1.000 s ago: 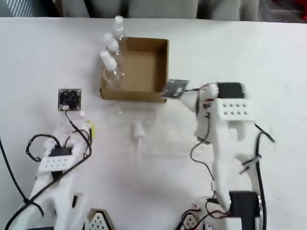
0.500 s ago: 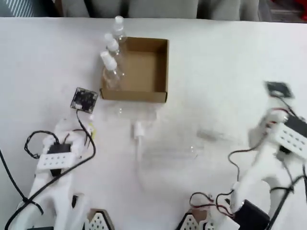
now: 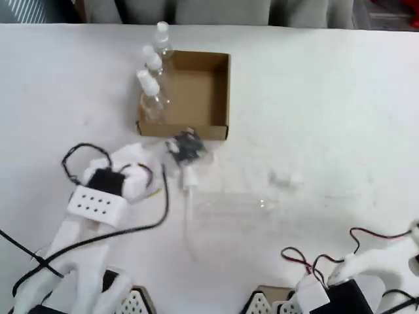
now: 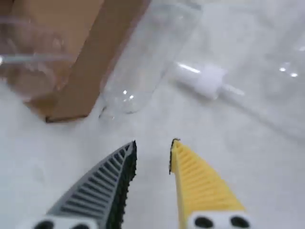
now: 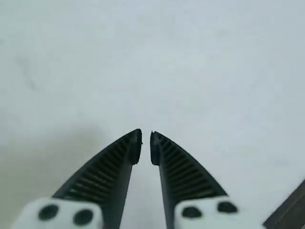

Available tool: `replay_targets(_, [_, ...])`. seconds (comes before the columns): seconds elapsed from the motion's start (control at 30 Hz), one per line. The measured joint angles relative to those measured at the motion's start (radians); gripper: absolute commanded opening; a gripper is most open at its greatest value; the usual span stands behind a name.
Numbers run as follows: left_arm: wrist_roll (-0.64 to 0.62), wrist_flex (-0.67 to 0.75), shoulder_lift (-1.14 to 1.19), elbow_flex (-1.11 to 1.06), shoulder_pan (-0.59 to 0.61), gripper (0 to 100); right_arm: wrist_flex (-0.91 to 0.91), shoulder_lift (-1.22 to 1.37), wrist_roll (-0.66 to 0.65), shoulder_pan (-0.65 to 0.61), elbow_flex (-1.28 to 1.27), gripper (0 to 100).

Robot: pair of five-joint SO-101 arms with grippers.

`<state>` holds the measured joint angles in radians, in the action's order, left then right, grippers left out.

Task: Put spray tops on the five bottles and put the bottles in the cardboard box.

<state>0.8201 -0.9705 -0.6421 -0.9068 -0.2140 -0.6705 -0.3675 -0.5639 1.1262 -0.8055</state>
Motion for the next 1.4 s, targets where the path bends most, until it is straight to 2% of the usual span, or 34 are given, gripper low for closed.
replay_targets(0.13, [0.031, -0.091, 0.000, 0.069, -0.157, 26, 0.126, 0.000, -0.005, 0.057, -0.064, 1.8])
replay_targets(0.37, [0.071, -0.210, 0.000, 0.170, -0.388, 27, 0.230, 0.021, -0.008, 0.129, -0.077, 1.8])
replay_targets(0.5, [0.092, -0.267, 0.037, 0.230, -0.471, 31, 0.307, 0.104, -0.008, 0.130, -0.077, 1.8])
replay_targets(0.87, [0.092, -0.310, 0.445, 0.565, -0.502, 33, 0.477, 0.244, -0.009, 0.137, -0.077, 1.8])
replay_targets(1.17, [0.060, -0.310, 0.784, 0.804, -0.557, 33, 0.505, 0.275, -0.009, 0.137, -0.077, 1.8])
replay_targets(1.4, [-0.015, -0.273, 1.010, 0.964, -0.559, 36, 0.519, 0.275, -0.009, 0.150, -0.077, 1.8])
